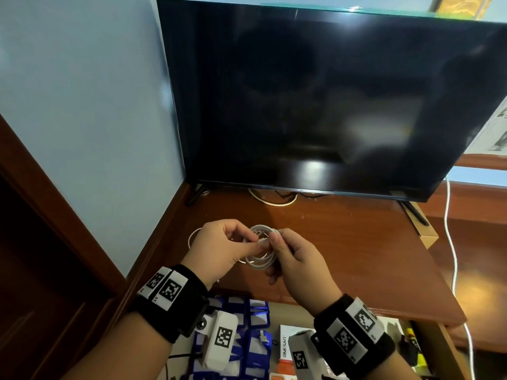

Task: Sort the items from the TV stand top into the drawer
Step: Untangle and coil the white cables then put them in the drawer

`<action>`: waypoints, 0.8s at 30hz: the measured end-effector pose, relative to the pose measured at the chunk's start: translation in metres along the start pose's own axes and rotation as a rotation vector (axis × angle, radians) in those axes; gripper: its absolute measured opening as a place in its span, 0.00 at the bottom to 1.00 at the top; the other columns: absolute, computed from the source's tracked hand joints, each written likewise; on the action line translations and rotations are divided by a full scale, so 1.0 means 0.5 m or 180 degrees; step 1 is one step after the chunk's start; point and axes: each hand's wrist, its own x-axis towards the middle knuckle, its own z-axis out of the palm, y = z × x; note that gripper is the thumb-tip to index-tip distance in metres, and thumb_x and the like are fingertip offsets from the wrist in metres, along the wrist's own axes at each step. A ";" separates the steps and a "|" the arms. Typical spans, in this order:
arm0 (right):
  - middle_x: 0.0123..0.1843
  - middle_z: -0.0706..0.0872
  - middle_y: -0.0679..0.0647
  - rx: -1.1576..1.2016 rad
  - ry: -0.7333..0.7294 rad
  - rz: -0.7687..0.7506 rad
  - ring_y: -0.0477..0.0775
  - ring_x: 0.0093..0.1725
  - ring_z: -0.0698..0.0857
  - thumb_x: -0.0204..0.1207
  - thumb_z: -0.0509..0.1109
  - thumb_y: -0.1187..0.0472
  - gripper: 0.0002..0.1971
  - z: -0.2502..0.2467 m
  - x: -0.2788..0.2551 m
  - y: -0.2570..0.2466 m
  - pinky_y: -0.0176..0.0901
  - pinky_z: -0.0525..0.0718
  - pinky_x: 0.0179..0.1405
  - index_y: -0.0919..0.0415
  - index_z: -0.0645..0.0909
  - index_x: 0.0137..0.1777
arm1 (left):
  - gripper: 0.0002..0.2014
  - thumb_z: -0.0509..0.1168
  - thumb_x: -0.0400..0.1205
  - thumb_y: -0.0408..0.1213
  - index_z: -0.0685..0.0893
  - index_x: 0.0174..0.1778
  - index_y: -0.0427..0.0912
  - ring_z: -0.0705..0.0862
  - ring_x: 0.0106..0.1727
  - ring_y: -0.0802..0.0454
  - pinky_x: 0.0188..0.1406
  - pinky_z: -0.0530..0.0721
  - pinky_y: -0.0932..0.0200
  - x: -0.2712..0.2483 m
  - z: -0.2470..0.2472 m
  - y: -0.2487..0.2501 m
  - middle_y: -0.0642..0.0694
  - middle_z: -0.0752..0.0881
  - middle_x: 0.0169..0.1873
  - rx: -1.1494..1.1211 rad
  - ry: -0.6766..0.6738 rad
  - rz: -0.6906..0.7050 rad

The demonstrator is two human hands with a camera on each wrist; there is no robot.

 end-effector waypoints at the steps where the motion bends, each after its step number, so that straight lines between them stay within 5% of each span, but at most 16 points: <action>1: 0.38 0.89 0.62 -0.0015 -0.0020 -0.0005 0.59 0.33 0.88 0.90 0.62 0.52 0.14 -0.003 -0.001 0.003 0.59 0.91 0.33 0.59 0.85 0.52 | 0.20 0.86 0.68 0.50 0.86 0.44 0.45 0.91 0.46 0.39 0.53 0.90 0.34 0.002 0.005 -0.001 0.39 0.91 0.39 -0.0026 0.0083 -0.0039; 3: 0.39 0.90 0.61 -0.0017 -0.0044 0.0011 0.62 0.35 0.90 0.89 0.63 0.51 0.14 -0.008 -0.003 0.006 0.62 0.92 0.37 0.57 0.87 0.54 | 0.23 0.86 0.70 0.45 0.79 0.48 0.43 0.91 0.44 0.39 0.50 0.90 0.38 0.007 0.007 -0.006 0.36 0.89 0.40 -0.0021 0.0119 -0.0168; 8: 0.48 0.88 0.61 0.0084 -0.0114 0.0308 0.56 0.36 0.89 0.87 0.68 0.55 0.12 -0.023 -0.003 0.018 0.57 0.92 0.41 0.55 0.93 0.51 | 0.17 0.82 0.76 0.40 0.88 0.58 0.58 0.92 0.45 0.57 0.57 0.91 0.46 0.021 0.005 -0.025 0.50 0.92 0.41 0.0448 0.0024 -0.0246; 14: 0.33 0.81 0.60 0.1148 -0.0246 0.0918 0.58 0.33 0.78 0.86 0.67 0.62 0.14 -0.031 0.007 0.012 0.48 0.77 0.32 0.67 0.93 0.47 | 0.09 0.68 0.85 0.40 0.91 0.53 0.60 0.89 0.45 0.65 0.49 0.90 0.58 0.015 0.012 -0.029 0.61 0.91 0.42 0.1167 -0.0217 0.0293; 18: 0.34 0.83 0.60 0.1703 -0.0374 0.0979 0.56 0.31 0.76 0.72 0.73 0.59 0.16 -0.038 0.013 -0.004 0.47 0.73 0.30 0.72 0.92 0.52 | 0.10 0.66 0.87 0.41 0.92 0.53 0.59 0.88 0.43 0.66 0.44 0.85 0.67 0.014 0.010 -0.025 0.63 0.91 0.40 0.1296 -0.0282 0.0429; 24: 0.39 0.89 0.62 0.1912 -0.0768 0.1054 0.51 0.31 0.84 0.75 0.76 0.66 0.12 -0.036 0.014 -0.009 0.35 0.86 0.29 0.72 0.91 0.56 | 0.13 0.66 0.88 0.40 0.90 0.64 0.59 0.89 0.46 0.70 0.50 0.89 0.67 0.014 -0.002 -0.026 0.67 0.88 0.43 0.1114 -0.0234 0.0345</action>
